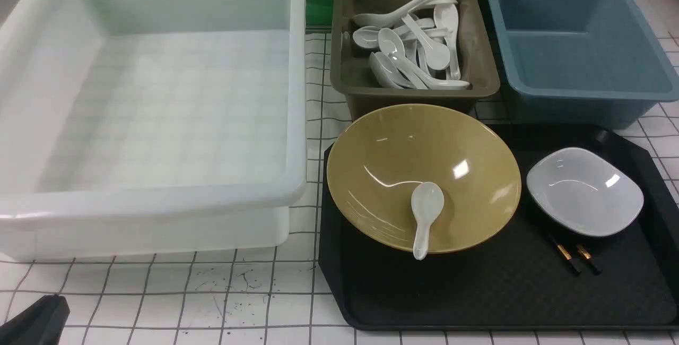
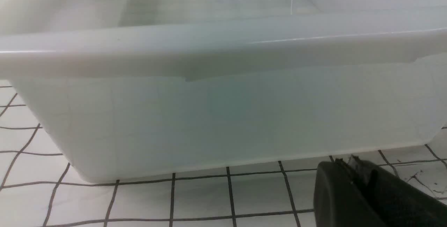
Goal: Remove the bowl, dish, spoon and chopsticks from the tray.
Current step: Use the left arm to grab the soup spoon in the middle, then use the left arm to put the soup spoon into the small storage box in the middle
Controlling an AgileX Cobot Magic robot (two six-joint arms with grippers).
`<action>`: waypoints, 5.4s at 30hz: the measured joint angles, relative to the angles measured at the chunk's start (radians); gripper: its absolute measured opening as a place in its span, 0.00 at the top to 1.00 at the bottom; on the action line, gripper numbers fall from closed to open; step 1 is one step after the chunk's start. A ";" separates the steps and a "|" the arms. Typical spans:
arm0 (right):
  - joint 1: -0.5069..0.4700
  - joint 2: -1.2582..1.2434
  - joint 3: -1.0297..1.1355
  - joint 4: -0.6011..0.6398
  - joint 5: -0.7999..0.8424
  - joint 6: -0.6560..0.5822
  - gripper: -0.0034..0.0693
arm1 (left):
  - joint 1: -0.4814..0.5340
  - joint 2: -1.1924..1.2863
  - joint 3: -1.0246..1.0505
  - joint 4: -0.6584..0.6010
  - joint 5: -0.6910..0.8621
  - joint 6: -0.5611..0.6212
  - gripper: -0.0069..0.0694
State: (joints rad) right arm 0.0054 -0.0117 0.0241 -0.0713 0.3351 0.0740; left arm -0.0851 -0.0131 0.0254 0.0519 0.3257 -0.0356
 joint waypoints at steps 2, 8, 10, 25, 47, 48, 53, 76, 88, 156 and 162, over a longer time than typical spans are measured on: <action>0.000 0.000 0.000 0.000 0.000 0.000 0.88 | 0.000 0.000 0.000 0.000 0.000 0.000 0.92; 0.000 0.000 0.000 0.000 0.000 0.000 0.88 | 0.000 0.000 0.000 0.000 0.000 0.000 0.92; 0.000 0.000 0.000 0.000 0.000 0.000 0.88 | 0.000 0.000 0.000 0.000 0.000 0.000 0.92; 0.000 0.000 0.000 0.000 0.000 0.000 0.85 | 0.000 0.000 0.000 0.001 0.000 0.000 0.92; 0.000 0.000 0.005 0.000 -0.648 0.097 0.82 | 0.000 0.000 0.001 0.025 -0.676 0.008 0.92; 0.000 0.000 0.005 0.001 -0.695 0.130 0.82 | 0.000 0.000 0.001 0.026 -0.723 0.007 0.92; 0.000 0.000 0.005 0.006 -0.894 0.251 0.81 | 0.000 0.000 0.001 -0.003 -1.002 -0.020 0.92; 0.000 0.492 -0.583 0.071 0.339 -0.171 0.86 | -0.001 0.843 -0.884 -0.261 -0.160 0.004 0.92; 0.027 0.540 -0.483 0.353 0.353 -0.482 0.90 | -0.258 1.347 -1.397 -0.601 0.751 0.410 0.92; 0.033 0.540 -0.362 0.456 0.170 -0.472 0.89 | -0.494 2.384 -2.362 0.056 0.575 -0.084 0.46; 0.099 0.540 -0.362 0.456 0.167 -0.472 0.89 | -0.495 2.355 -2.443 0.040 0.841 -0.087 0.11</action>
State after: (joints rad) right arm 0.1046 0.5279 -0.3378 0.3848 0.5017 -0.3982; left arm -0.5805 2.3424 -2.4172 0.0919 1.1668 -0.1227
